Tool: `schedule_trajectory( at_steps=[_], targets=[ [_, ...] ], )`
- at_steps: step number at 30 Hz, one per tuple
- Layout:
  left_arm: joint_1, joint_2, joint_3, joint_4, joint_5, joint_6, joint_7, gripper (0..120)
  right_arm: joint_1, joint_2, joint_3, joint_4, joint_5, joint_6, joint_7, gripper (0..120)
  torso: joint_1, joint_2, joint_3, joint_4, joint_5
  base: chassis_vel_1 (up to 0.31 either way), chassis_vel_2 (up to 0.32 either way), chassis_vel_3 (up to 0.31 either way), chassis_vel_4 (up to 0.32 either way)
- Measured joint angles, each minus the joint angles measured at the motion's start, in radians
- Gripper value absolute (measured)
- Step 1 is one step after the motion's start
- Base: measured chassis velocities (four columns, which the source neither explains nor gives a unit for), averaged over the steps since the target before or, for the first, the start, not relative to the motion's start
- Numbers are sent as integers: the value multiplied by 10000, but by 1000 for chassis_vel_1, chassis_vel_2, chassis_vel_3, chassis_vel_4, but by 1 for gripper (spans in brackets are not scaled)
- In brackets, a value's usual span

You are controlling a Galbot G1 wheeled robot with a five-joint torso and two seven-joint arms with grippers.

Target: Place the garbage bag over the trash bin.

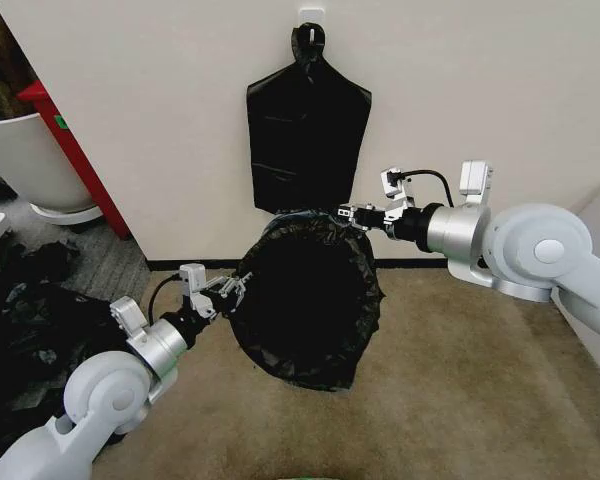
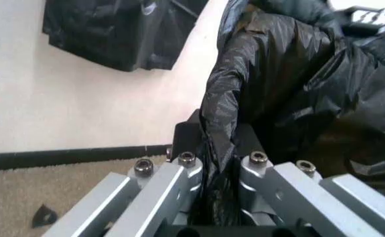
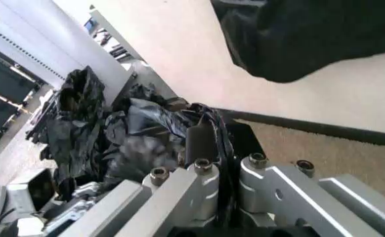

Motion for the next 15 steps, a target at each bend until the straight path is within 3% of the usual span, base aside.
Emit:
schedule_trajectory(
  at_steps=[15],
  targets=[
    [106,-34,-292,-99,-86,-277,358,4,-59,-353,-42,-491,345,-136,12,1,0,0,0,0,2,0,0,0,0]
  ],
)
